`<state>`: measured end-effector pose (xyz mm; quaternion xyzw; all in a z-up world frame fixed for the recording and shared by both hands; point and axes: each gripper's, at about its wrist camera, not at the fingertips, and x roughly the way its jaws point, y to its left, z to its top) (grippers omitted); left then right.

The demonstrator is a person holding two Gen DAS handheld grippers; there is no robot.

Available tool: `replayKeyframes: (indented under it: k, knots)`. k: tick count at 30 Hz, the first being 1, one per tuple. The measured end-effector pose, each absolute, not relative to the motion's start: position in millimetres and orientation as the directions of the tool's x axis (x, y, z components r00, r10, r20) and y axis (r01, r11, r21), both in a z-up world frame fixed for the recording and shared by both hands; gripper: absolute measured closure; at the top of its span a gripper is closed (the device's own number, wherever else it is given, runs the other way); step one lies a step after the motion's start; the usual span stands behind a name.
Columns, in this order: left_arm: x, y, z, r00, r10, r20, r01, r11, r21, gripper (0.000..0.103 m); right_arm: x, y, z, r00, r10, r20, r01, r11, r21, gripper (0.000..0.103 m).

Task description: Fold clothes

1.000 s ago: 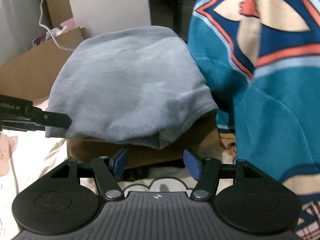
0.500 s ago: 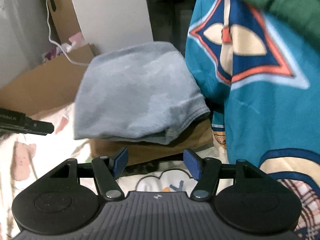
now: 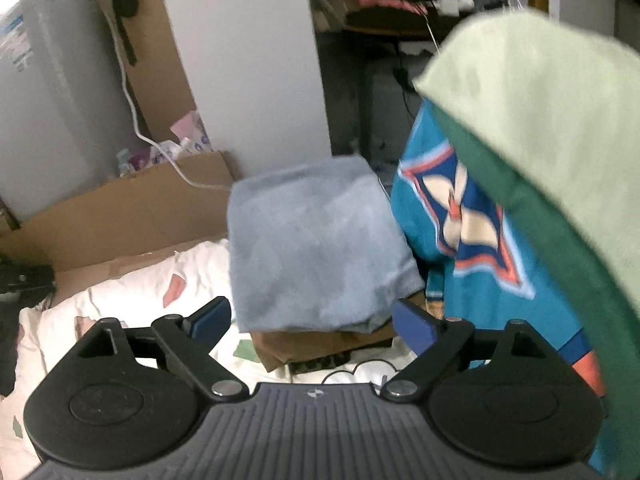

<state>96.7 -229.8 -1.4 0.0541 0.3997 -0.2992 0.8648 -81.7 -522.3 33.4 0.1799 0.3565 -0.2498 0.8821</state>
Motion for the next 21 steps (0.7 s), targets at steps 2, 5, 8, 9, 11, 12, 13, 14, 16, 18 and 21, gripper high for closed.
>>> replayKeyframes:
  k: [2,5,8,9,11,12,13,14,16,18,21]
  knots:
    - [94,-218,13,0.509,-0.454,-0.732,0.54,0.83,-0.139,0.001,-80,-513,51,0.613,-0.299,-0.732,0.566,0.812,0.142,0.008]
    - [88,-202,31,0.502,-0.448,-0.739,0.518,0.841,-0.158,0.001,-80,-500,76,0.602,-0.273,-0.75,0.563,0.812,0.156,0.008]
    - [79,-189,48,0.502,-0.442,-0.743,0.512,0.845,-0.156,0.001,-81,-485,100,0.601,-0.264,-0.754,0.553,0.819,0.155,0.008]
    - [76,-185,53,0.504,-0.439,-0.744,0.514,0.845,-0.15,0.001,-81,-479,109,0.605,-0.258,-0.753,0.544,0.825,0.154,0.008]
    - [70,-174,64,0.507,-0.444,-0.739,0.501,0.849,-0.166,0.001,-81,-470,128,0.613,-0.242,-0.752,0.523,0.838,0.157,0.008]
    - [68,-169,70,0.509,-0.447,-0.735,0.494,0.851,-0.176,0.001,-81,-465,139,0.618,-0.232,-0.751,0.51,0.845,0.158,0.008]
    - [65,-165,76,0.513,-0.45,-0.731,0.487,0.854,-0.184,0.001,-81,-460,151,0.626,-0.226,-0.747,0.496,0.854,0.157,0.008]
    - [62,-162,79,0.516,-0.45,-0.729,0.484,0.855,-0.184,0.001,-82,-455,163,0.633,-0.224,-0.741,0.483,0.862,0.152,0.008]
    - [56,-158,85,0.523,-0.446,-0.727,0.482,0.858,-0.179,0.001,-85,-444,189,0.641,-0.23,-0.733,0.463,0.877,0.13,0.008]
    - [50,-154,91,0.529,-0.442,-0.724,0.48,0.86,-0.173,0.0,-88,-429,218,0.641,-0.226,-0.733,0.443,0.89,0.113,0.008]
    - [45,-153,90,0.543,-0.411,-0.732,0.482,0.867,-0.13,0.0,-94,-399,262,0.64,-0.222,-0.735,0.428,0.898,0.102,0.007]
